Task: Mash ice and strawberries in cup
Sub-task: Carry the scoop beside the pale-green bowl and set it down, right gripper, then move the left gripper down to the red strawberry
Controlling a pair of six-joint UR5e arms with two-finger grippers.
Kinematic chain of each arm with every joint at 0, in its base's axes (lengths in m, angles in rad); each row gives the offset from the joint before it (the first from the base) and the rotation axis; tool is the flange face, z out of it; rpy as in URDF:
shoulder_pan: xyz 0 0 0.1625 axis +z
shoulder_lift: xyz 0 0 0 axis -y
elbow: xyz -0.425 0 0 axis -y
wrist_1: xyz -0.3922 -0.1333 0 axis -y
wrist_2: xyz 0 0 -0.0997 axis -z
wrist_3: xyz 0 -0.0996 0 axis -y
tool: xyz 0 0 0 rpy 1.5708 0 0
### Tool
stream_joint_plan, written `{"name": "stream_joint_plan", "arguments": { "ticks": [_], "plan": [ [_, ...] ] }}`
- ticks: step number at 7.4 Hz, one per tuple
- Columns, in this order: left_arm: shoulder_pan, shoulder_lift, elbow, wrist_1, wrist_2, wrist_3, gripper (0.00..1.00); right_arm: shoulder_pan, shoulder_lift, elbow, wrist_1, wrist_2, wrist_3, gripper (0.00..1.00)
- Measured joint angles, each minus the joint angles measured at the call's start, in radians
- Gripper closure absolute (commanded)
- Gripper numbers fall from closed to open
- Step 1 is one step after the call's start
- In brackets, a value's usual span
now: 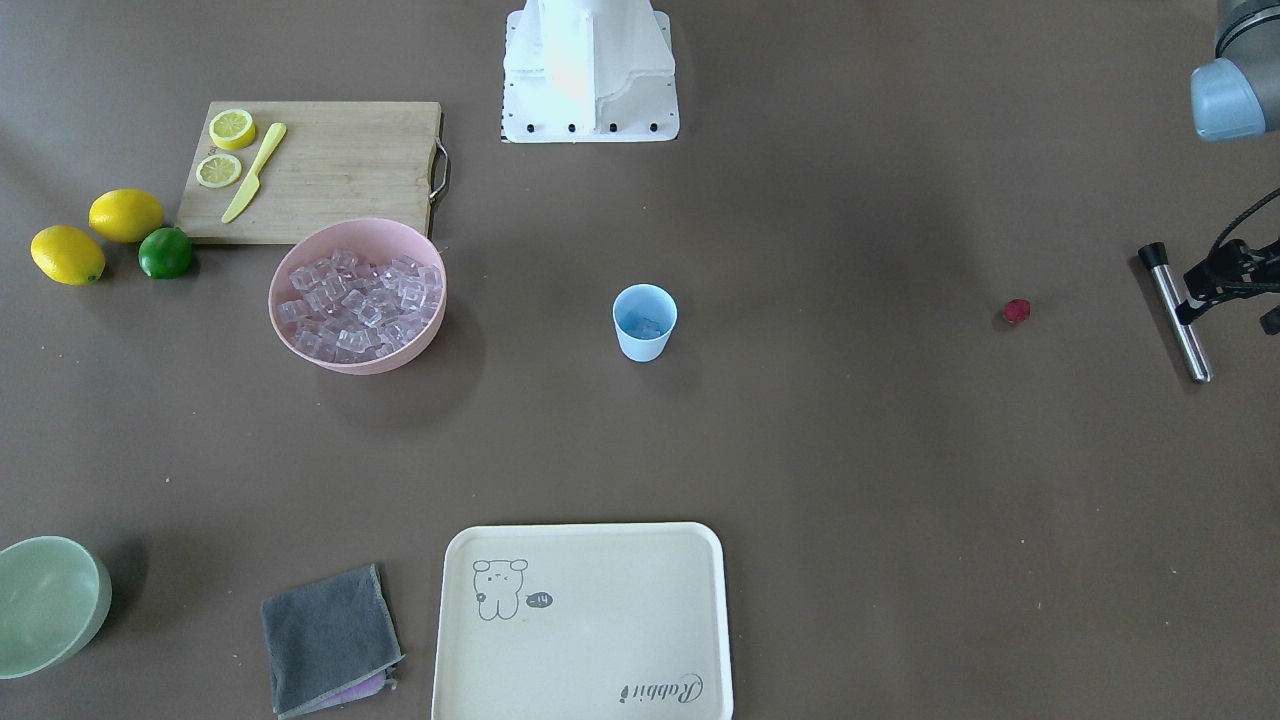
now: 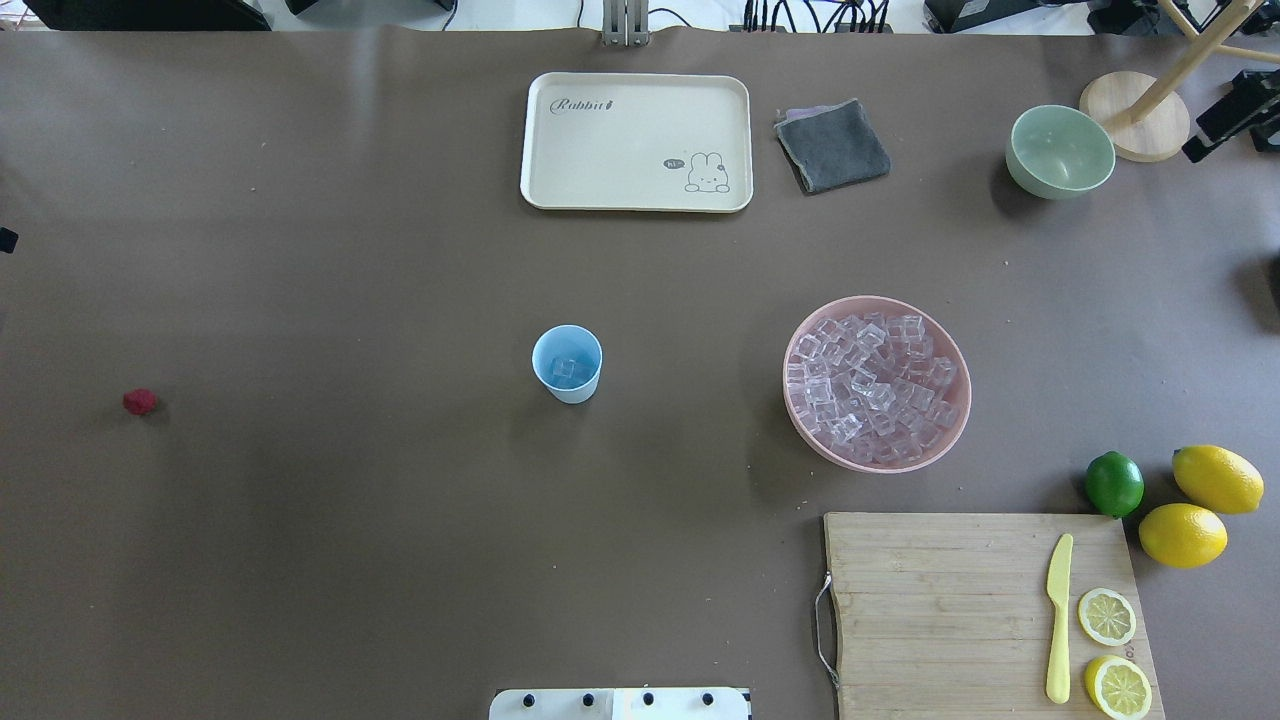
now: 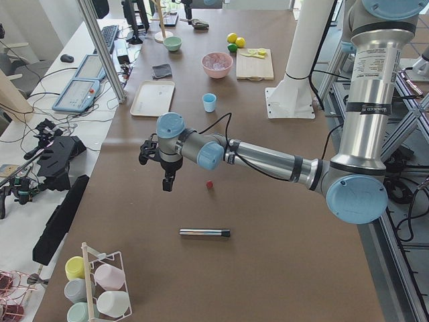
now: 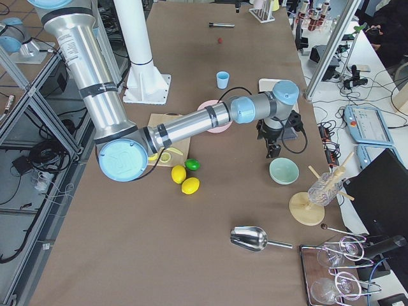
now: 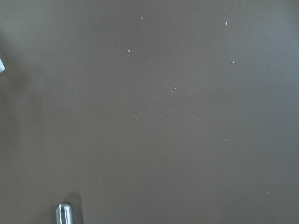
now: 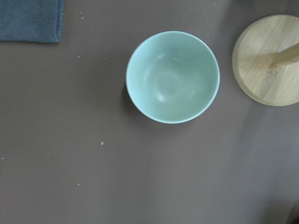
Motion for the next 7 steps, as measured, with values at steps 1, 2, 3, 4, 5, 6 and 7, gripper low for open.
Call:
{"name": "stream_joint_plan", "arguments": {
  "ticks": [1,2,3,4,5,6,7],
  "plan": [
    [0.06,0.01,0.001,-0.056,0.031,-0.101,0.01,0.037,-0.025,-0.014,0.0,0.003,-0.067,0.0],
    [0.146,0.029,0.005,-0.135,0.106,-0.214,0.01,0.068,-0.044,-0.022,-0.001,0.005,-0.129,0.0],
    [0.221,0.049,0.018,-0.203,0.171,-0.289,0.01,0.088,-0.054,-0.026,-0.002,0.006,-0.162,0.0],
    [0.263,0.061,0.033,-0.245,0.201,-0.328,0.01,0.104,-0.062,-0.028,-0.003,0.007,-0.176,0.0],
    [0.298,0.067,0.045,-0.274,0.213,-0.364,0.01,0.118,-0.071,-0.03,-0.005,0.004,-0.181,0.0],
    [0.336,0.068,0.057,-0.291,0.22,-0.392,0.01,0.125,-0.082,-0.028,-0.005,0.0,-0.183,0.0],
    [0.364,0.07,0.068,-0.31,0.226,-0.408,0.01,0.13,-0.093,-0.021,-0.003,-0.002,-0.184,0.0]
  ]
}}
